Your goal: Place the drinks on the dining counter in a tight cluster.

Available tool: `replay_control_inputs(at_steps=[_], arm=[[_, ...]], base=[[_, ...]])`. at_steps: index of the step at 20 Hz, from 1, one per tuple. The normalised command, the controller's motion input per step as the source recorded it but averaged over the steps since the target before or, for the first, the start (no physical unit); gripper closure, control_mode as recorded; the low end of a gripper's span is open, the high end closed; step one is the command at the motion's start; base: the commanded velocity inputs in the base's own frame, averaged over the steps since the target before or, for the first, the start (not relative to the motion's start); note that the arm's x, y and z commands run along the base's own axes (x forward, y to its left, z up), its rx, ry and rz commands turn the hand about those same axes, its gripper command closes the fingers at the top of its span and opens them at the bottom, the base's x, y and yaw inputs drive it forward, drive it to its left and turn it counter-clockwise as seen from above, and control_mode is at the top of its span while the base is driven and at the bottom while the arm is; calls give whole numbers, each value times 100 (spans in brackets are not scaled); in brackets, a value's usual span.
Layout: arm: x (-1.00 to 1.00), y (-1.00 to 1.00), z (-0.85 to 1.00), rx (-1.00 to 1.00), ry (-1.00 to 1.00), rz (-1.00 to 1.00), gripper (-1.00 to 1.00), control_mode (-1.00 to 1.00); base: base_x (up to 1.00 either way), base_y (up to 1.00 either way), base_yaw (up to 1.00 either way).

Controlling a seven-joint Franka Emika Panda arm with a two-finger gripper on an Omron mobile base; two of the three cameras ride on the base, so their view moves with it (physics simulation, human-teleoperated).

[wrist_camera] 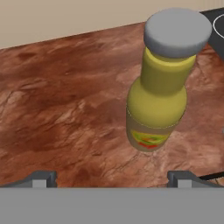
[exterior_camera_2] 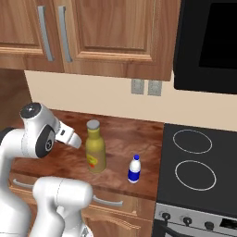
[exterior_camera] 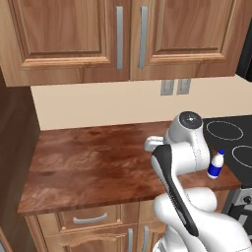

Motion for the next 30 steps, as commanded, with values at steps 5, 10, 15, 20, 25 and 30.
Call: replay_control_inputs(at_steps=[5, 10, 15, 20, 25, 30], arm=[[0, 0, 0, 0, 0, 0, -100, 100], [0, 0, 0, 0, 0, 0, -100, -100], [-4, 0, 1, 0, 0, 0, -100, -100], [-8, 1, 25, 0, 0, 0, -100, -100], [-13, 0, 52, 0, 0, 0, -100, -100], [-15, -6, 56, 0, 2, 0, -100, -100]], base=[[0, 0, 0], [0, 0, 0], [0, 0, 0], [0, 0, 0], [0, 0, 0], [0, 0, 0]])
